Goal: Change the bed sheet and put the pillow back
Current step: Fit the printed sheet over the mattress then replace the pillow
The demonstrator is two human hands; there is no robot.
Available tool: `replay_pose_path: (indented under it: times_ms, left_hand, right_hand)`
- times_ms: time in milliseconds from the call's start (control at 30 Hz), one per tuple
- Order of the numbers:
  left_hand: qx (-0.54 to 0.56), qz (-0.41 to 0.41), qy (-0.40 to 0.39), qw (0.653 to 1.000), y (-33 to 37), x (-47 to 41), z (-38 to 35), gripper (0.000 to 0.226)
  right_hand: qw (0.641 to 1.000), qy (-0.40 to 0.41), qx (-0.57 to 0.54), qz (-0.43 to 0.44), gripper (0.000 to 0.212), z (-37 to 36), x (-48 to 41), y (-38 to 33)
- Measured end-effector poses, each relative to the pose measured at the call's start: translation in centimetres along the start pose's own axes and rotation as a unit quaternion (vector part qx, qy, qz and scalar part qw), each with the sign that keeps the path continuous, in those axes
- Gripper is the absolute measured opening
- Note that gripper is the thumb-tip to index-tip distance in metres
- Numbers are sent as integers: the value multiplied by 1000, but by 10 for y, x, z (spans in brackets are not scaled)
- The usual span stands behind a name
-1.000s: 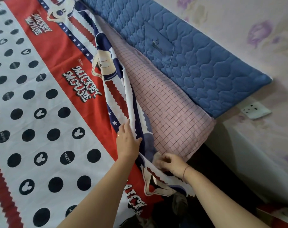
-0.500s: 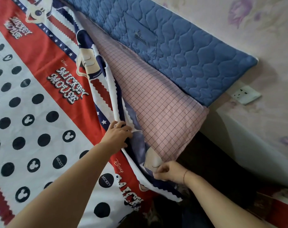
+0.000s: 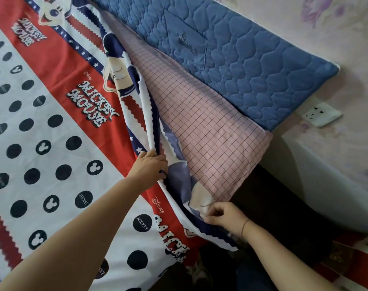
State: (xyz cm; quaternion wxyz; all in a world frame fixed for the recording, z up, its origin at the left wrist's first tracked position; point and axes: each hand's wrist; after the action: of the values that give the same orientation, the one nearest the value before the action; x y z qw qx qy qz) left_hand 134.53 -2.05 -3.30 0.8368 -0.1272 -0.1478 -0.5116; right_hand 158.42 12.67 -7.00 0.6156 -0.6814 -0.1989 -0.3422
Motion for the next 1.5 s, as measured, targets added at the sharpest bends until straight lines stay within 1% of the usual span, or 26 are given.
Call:
replay_pose_path:
  times_ms: [100, 200, 300, 433, 500, 600, 633, 700, 767, 800, 833, 867, 933, 967, 1033, 1100, 1133, 1200, 1233, 1267, 1333, 1367, 1400, 1433, 1467, 1500]
  left_hand:
    - [81, 9, 23, 996, 3, 1, 8, 19]
    - [145, -7, 27, 989, 7, -2, 24, 19]
    - [189, -30, 32, 981, 13, -6, 46, 19]
    - [250, -34, 48, 967, 19, -12, 73, 15]
    - [278, -29, 54, 959, 21, -16, 84, 14]
    - [312, 0, 46, 949, 27, -26, 96, 13]
    - [311, 6, 42, 949, 29, -32, 100, 12]
    - [273, -2, 29, 962, 35, -45, 107, 16]
    - [176, -24, 14, 984, 41, -63, 114, 29]
    - [114, -29, 11, 993, 45, -72, 117, 35]
    - [60, -27, 15, 998, 49, -81, 120, 38]
    - [24, -17, 31, 999, 52, -91, 122, 36]
    - [2, 17, 71, 997, 59, -111, 125, 29]
    - [10, 36, 90, 995, 62, -122, 126, 27]
    - [50, 68, 119, 989, 72, -142, 128, 23]
    - [105, 95, 143, 979, 83, -160, 129, 21]
    - [143, 108, 160, 971, 88, -170, 129, 19]
    - [245, 129, 180, 944, 94, -188, 130, 11]
    - [298, 137, 179, 928, 97, -198, 130, 8]
    - [348, 141, 173, 911, 100, -206, 132, 5]
    - [441, 146, 161, 871, 108, -219, 132, 8]
    - [485, 144, 155, 848, 113, -223, 132, 9]
    - [527, 135, 150, 826, 119, -224, 131, 10]
    - [553, 119, 142, 813, 125, -222, 129, 10]
    - [553, 100, 131, 817, 131, -218, 126, 19]
    - [526, 80, 121, 838, 135, -213, 120, 39]
  right_hand:
    - [999, 21, -42, 19, 23, -2, 1, -7]
    - [996, 41, -57, 52, 33, -7, -2, -27]
    - [990, 17, -105, 89, 41, -15, -4, -58]
    - [982, 6, -157, 103, 27, -20, -6, -83]
    - [981, 15, -177, 83, 24, -17, -3, -87]
    - [962, 42, -264, 56, 23, 3, 9, -84]
    - [957, 53, -279, 58, 22, 16, 13, -83]
    - [958, 78, -266, 71, 26, 49, 19, -79]
    - [967, 114, -212, 86, 27, 86, 25, -78]
    - [972, 138, -170, 87, 24, 103, 27, -79]
    - [973, 169, -128, 90, 22, 120, 28, -78]
    - [970, 205, -91, 95, 24, 135, 28, -78]
    - [953, 277, -53, 108, 34, 160, 22, -77]
    - [944, 306, -56, 108, 36, 170, 16, -74]
    - [930, 344, -71, 109, 39, 186, 6, -71]
    - [928, 345, -71, 123, 39, 199, -2, -68]
    - [932, 331, -75, 129, 34, 202, -4, -68]
    - [945, 287, -105, 120, 16, 204, -10, -67]
    - [952, 262, -117, 105, 13, 203, -17, -63]
    - [959, 237, -128, 90, 20, 199, -22, -60]
    - [966, 197, -152, 71, 40, 187, -36, -52]
    - [967, 188, -161, 61, 43, 181, -43, -48]
    - [966, 193, -167, 49, 36, 178, -49, -47]
    - [959, 221, -172, 44, 21, 179, -56, -46]
    - [948, 264, -174, 47, 6, 183, -57, -48]
    - [931, 315, -173, 60, 12, 191, -59, -47]
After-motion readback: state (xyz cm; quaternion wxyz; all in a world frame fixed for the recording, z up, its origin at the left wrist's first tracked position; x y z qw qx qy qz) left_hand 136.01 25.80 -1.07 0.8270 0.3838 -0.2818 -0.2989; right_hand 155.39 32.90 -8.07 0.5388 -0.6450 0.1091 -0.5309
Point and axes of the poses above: each hand's wrist, its own x-axis away from the middle knuckle, its own z-axis out of the back of the hand, y = z × x, and after that the axes turned 9 degrees about -x, right-handed
